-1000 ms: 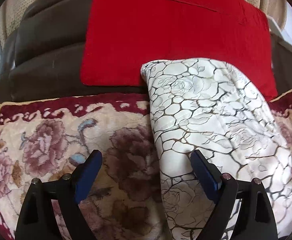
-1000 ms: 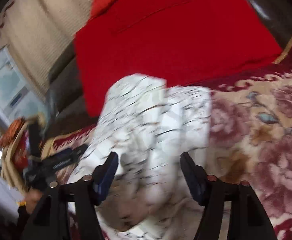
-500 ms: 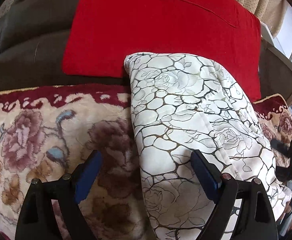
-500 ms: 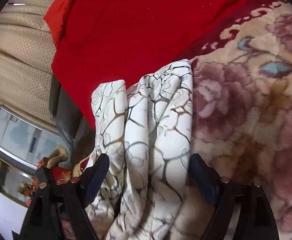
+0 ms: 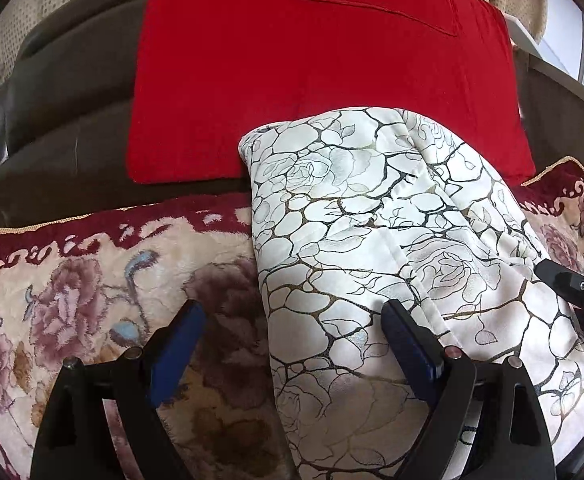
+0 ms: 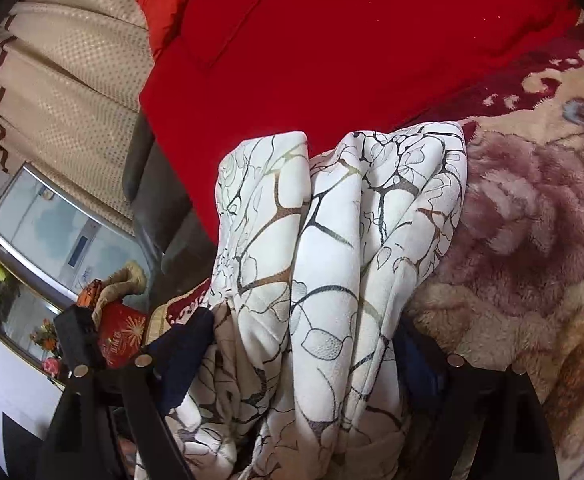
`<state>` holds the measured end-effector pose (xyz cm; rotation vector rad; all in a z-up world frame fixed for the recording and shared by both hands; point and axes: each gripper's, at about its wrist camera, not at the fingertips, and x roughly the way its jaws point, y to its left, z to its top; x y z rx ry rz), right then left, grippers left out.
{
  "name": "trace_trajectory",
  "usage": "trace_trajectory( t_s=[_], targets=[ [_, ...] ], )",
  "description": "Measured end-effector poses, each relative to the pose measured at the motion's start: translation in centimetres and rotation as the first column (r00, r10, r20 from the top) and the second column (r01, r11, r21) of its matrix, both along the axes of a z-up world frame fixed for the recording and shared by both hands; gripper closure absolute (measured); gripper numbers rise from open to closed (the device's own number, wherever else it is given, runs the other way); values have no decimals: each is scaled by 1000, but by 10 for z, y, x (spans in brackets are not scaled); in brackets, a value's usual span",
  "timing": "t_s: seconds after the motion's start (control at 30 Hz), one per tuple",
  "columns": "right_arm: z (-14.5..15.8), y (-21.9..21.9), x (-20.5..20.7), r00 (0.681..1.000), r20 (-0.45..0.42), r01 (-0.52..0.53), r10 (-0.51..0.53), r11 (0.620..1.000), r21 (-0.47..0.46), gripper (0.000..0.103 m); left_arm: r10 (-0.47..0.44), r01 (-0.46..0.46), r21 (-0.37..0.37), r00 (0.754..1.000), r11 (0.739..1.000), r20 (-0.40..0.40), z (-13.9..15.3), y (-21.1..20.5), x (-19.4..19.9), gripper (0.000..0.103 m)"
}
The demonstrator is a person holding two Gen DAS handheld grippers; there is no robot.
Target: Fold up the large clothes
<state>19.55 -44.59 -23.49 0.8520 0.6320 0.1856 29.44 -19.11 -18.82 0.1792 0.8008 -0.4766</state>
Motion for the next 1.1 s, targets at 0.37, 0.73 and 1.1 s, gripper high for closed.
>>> trace_trajectory(
  t_s=[0.37,0.73,1.1],
  targets=[
    [2,4,-2,1000,15,12,-12,1000,4,8,-2,2,-2,1000,1000,-5,-2,-2,1,12],
    [5,17,3,1000,5,-19,20,993,-115,26,-170,56,-335,932,941,-320,-28,16,37,26],
    [25,32,-1,996,66,-52,60,992,-114,51,-179,94,-311,950,946,-258,-13,14,23,49]
  ],
)
